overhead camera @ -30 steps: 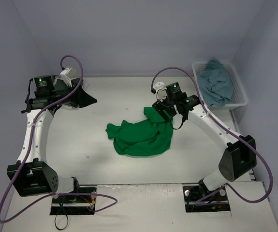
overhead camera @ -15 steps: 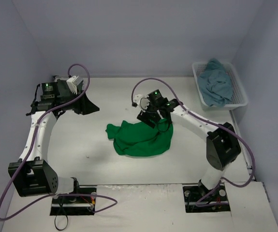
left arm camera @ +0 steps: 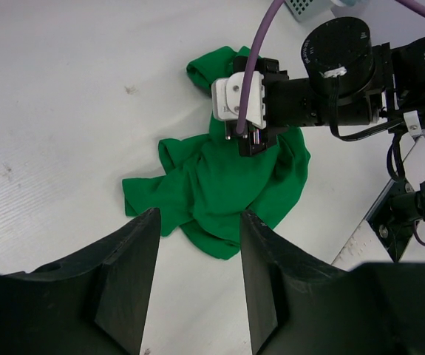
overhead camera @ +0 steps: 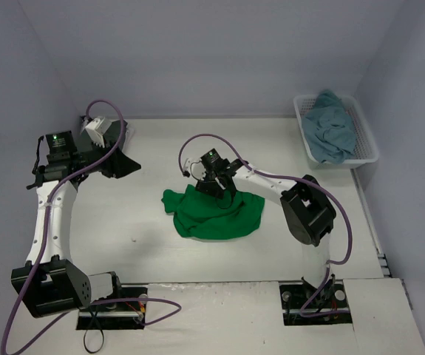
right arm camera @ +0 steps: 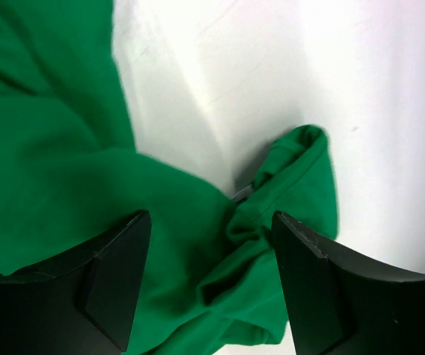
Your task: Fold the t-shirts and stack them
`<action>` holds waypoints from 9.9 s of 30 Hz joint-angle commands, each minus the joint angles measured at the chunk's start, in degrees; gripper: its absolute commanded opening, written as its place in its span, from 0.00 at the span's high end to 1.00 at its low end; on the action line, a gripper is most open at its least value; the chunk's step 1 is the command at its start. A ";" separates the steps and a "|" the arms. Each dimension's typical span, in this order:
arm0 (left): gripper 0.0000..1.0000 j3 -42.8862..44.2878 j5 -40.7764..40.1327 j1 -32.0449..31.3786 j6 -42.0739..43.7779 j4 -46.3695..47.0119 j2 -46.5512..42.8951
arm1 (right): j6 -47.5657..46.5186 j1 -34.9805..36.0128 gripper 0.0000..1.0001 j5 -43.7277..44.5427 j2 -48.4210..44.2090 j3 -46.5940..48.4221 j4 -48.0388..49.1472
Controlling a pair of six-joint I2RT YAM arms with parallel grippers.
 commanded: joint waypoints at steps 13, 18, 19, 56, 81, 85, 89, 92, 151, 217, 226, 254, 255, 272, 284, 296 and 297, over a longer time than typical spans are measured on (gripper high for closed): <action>0.59 -0.67 2.91 2.31 -3.89 7.72 -0.69 | 0.06 -1.02 0.42 8.64 -0.97 3.91 7.93; 0.59 -1.11 3.00 2.31 -3.81 7.46 -1.13 | -0.47 -1.90 0.42 8.90 1.04 3.29 8.01; 0.58 -1.20 3.00 2.49 -3.81 7.55 -1.30 | -0.64 -2.07 0.42 8.90 1.22 3.12 8.02; 0.59 -1.20 4.67 2.40 -4.86 7.29 3.00 | -0.20 -9.97 1.00 10.67 -12.48 10.94 -0.42; 0.59 6.45 -6.05 -20.27 4.11 -1.15 13.64 | -1.26 -20.09 0.60 12.24 -24.62 -15.78 -11.32; 0.58 5.83 -6.06 -20.28 4.10 -1.24 12.32 | -0.82 -20.01 0.48 15.66 -21.90 -12.89 -12.55; 0.58 5.22 -6.49 -20.19 4.19 -1.24 11.62 | -1.17 -20.09 0.48 14.36 -19.61 -8.59 -12.64; 0.59 4.87 -6.76 -20.19 4.28 -1.24 11.44 | -1.08 -18.95 0.48 9.27 -19.08 -6.56 -12.64; 0.59 4.51 -7.99 -20.10 5.69 -1.42 15.39 | -7.85 -23.70 0.56 -6.56 -8.36 -7.87 -9.47; 0.59 1.96 -7.55 -19.13 6.13 -1.50 11.88 | -8.55 -17.45 0.71 4.42 -25.50 -28.96 7.66; 0.59 2.49 -7.46 -19.13 6.13 -1.86 12.23 | -8.20 -18.16 0.71 3.01 -24.00 -29.32 7.93; 0.59 1.09 -7.46 -18.43 6.21 -0.45 13.11 | -7.68 -18.69 0.69 2.14 -18.73 -30.55 12.31; 0.59 0.91 -7.46 -18.43 6.30 -0.45 13.11 | -7.68 -18.69 0.69 2.05 -18.55 -30.55 12.67; 0.59 1.00 -7.73 -18.17 6.13 -0.36 13.99 | -7.59 -19.57 0.92 4.16 -15.65 -29.84 16.19; 0.59 1.26 -7.29 -18.17 6.21 -0.19 13.72 | -9.26 -19.57 1.00 6.62 -22.33 -23.26 6.71; 0.59 6.88 -9.30 -22.03 7.27 -1.24 19.43 | -10.22 -19.65 1.00 8.46 -27.77 -13.76 -1.04; 0.59 7.58 -10.52 -22.73 7.79 -1.24 20.66 | -10.22 -19.65 1.00 8.64 -28.30 -12.98 -1.21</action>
